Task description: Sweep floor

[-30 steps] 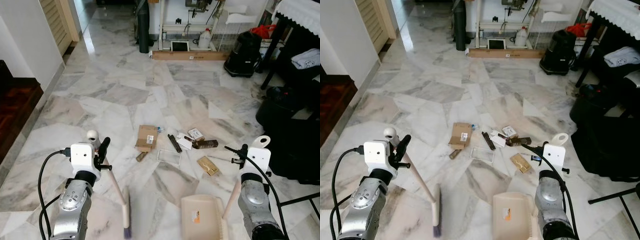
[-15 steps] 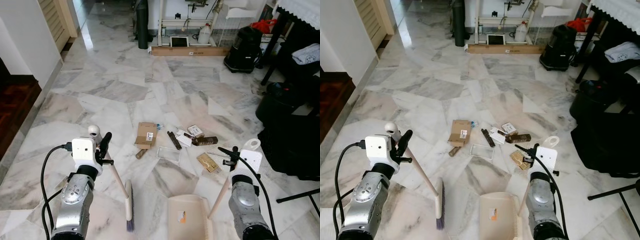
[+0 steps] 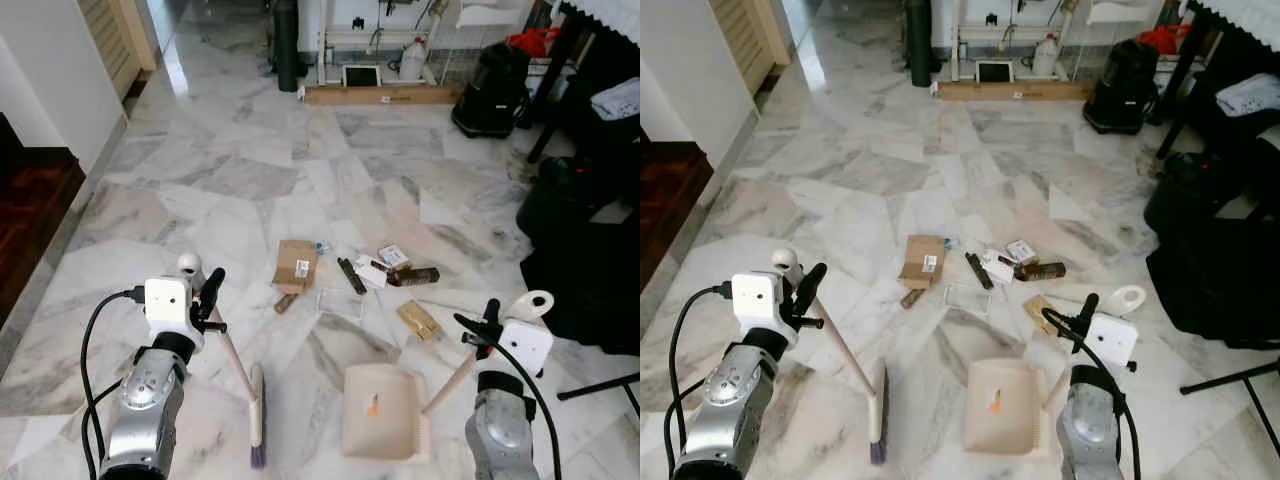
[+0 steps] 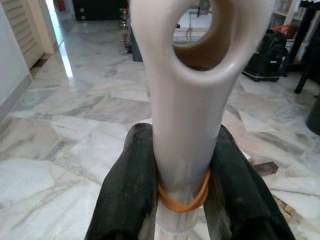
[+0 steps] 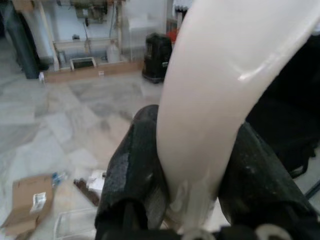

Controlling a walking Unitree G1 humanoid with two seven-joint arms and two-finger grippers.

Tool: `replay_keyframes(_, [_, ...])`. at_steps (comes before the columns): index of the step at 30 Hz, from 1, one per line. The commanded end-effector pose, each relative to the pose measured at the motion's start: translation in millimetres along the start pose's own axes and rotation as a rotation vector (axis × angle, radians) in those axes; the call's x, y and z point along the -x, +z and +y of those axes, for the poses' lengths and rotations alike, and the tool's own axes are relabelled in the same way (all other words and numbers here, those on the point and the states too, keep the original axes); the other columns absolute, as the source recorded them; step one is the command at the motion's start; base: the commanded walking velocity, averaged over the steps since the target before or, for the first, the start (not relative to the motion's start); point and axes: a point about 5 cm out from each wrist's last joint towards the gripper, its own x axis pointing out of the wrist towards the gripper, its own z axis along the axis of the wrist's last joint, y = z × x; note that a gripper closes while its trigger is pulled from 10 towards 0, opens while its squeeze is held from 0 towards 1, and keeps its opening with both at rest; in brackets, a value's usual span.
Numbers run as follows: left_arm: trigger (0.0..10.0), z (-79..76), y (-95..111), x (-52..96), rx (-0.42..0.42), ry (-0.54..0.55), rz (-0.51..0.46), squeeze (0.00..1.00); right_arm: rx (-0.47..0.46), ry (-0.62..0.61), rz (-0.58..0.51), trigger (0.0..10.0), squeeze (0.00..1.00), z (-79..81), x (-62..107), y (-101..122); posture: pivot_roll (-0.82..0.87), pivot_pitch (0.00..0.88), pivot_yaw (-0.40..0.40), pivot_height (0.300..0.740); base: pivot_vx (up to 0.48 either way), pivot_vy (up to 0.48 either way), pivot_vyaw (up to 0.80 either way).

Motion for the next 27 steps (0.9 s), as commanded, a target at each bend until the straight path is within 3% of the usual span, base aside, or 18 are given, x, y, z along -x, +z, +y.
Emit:
replay_keyframes(1, [10.0, 3.1, 5, -1.0, 0.003, 0.003, -0.029, 0.00, -0.009, -0.011, -0.057, 10.0, 0.00, 2.6, -2.4, 12, 0.03, 0.117, -0.006, 0.740, 0.000, 0.000, 0.00])
replay_keyframes(4, [10.0, 3.7, 5, -1.7, 0.003, 0.003, -0.030, 0.00, -0.032, -0.045, -0.031, 10.0, 0.00, 5.8, -4.9, 8, 0.03, 0.115, 0.002, 0.740, 0.000, 0.000, 0.00])
replay_keyframes(7, [10.0, 5.1, 6, -4.2, 0.011, 0.004, -0.032, 0.00, -0.054, -0.039, 0.020, 10.0, 0.00, 29.2, -16.0, 4, 0.02, 0.112, 0.007, 0.740, 0.000, 0.000, 0.00])
replay_keyframes(11, [10.0, 5.9, 7, -7.1, 0.030, 0.015, -0.042, 0.00, -0.060, -0.132, 0.091, 10.0, 0.00, 28.7, -27.5, -1, 0.01, 0.109, 0.020, 0.740, 0.000, 0.000, 0.00])
replay_keyframes(13, [10.0, 5.5, 8, -8.3, 0.029, 0.012, -0.044, 0.00, -0.018, -0.157, 0.095, 10.0, 0.00, 30.2, -33.4, -1, 0.03, 0.110, 0.021, 0.740, 0.000, 0.000, 0.00])
replay_keyframes(16, [10.0, 5.9, 12, -7.9, 0.023, 0.006, -0.054, 0.00, 0.006, -0.167, 0.059, 10.0, 0.00, 28.5, -29.4, 2, 0.04, 0.107, 0.018, 0.740, 0.000, 0.000, 0.00])
replay_keyframes(19, [10.0, 8.7, 14, -6.6, 0.025, 0.013, -0.060, 0.00, 0.003, -0.210, 0.063, 10.0, 0.00, 15.9, -22.0, 0, 0.03, 0.111, 0.013, 0.740, 0.000, 0.000, 0.00])
replay_keyframes(20, [10.0, 12.1, 15, -5.5, 0.018, 0.020, -0.066, 0.00, 0.002, -0.281, 0.054, 10.0, 0.00, -5.3, -8.6, -2, 0.03, 0.115, 0.013, 0.740, 0.000, 0.000, 0.00])
replay_keyframes(21, [10.0, 13.3, 15, -5.3, 0.018, 0.025, -0.067, 0.00, 0.001, -0.300, 0.048, 10.0, 0.00, -11.6, -3.5, -2, 0.03, 0.115, 0.013, 0.740, 0.000, 0.000, 0.00])
replay_keyframes(27, [10.0, 15.9, 17, -2.2, 0.007, 0.020, -0.066, 0.00, 0.059, -0.346, -0.021, 10.0, 0.00, -36.0, 17.5, 14, 0.05, 0.115, 0.021, 0.740, 0.000, 0.000, 0.00])
